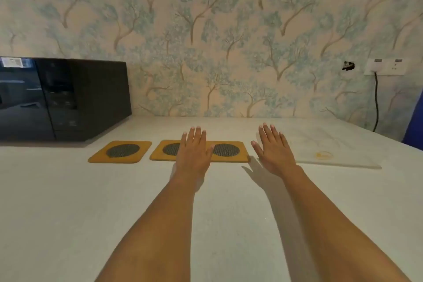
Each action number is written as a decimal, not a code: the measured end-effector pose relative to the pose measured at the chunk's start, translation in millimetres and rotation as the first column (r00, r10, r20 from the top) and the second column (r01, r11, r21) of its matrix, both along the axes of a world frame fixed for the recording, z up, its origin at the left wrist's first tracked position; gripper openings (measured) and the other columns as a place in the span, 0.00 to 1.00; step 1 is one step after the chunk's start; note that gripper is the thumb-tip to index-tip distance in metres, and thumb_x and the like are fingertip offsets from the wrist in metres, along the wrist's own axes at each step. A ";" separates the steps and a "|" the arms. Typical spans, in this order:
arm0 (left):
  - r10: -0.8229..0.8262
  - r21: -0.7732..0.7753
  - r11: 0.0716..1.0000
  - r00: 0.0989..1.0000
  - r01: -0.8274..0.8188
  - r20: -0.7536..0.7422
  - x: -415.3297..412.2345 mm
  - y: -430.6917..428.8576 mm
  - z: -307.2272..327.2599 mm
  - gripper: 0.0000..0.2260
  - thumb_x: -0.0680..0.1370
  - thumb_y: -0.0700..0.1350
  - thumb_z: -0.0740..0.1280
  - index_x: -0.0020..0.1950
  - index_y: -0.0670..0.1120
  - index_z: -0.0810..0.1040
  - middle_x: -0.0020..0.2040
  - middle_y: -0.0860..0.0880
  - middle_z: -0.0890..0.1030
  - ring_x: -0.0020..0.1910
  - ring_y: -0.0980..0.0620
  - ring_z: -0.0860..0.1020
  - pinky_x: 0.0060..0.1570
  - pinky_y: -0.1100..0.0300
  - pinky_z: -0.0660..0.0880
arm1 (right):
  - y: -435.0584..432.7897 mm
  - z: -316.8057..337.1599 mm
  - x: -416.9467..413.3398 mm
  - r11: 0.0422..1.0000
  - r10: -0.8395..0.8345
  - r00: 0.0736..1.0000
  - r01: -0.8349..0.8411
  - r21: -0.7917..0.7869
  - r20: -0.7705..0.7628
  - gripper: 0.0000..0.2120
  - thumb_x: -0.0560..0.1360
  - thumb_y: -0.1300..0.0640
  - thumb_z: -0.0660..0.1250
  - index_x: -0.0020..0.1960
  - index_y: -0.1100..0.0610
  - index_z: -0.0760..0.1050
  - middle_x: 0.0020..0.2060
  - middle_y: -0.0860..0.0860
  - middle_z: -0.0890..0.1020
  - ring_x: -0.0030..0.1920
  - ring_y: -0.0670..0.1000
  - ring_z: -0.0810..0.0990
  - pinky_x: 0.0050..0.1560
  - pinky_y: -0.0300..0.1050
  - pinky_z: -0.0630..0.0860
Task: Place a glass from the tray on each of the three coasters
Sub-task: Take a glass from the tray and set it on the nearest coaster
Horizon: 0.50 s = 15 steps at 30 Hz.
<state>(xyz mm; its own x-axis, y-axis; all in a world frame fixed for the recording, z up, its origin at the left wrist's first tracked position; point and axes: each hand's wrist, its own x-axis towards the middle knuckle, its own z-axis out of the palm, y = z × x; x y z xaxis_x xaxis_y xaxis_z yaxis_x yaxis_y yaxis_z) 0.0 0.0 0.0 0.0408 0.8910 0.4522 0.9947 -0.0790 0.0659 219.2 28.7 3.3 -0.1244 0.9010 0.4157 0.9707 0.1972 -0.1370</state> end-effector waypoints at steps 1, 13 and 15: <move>0.003 -0.016 1.000 1.000 -0.003 -0.018 0.5 -2.6 -4.0 0.25 0.84 0.53 0.44 0.79 0.43 0.48 0.80 0.45 0.48 0.79 0.47 0.45 0.77 0.51 0.41 | -2.3 -4.3 0.2 1.000 -0.005 1.000 0.006 -0.019 0.008 0.30 0.82 0.44 0.43 0.79 0.55 0.41 0.79 0.50 0.42 0.79 0.50 0.39 0.77 0.47 0.37; -0.037 -0.083 0.996 0.999 0.034 -0.039 6.7 -24.1 -36.2 0.25 0.84 0.53 0.44 0.78 0.43 0.53 0.80 0.44 0.52 0.79 0.47 0.47 0.78 0.50 0.42 | -29.9 -31.0 0.1 0.951 -0.005 0.998 -0.013 -0.308 -0.057 0.28 0.82 0.45 0.43 0.79 0.57 0.48 0.79 0.51 0.49 0.79 0.50 0.44 0.78 0.50 0.42; -0.035 -0.119 0.992 0.999 0.033 -0.021 6.6 -25.7 -36.4 0.25 0.84 0.54 0.44 0.78 0.43 0.53 0.80 0.44 0.53 0.79 0.47 0.48 0.78 0.50 0.43 | -31.4 -31.6 0.2 0.939 -0.007 0.998 -0.015 -0.344 -0.064 0.28 0.82 0.45 0.43 0.78 0.57 0.50 0.79 0.51 0.51 0.79 0.51 0.46 0.78 0.51 0.44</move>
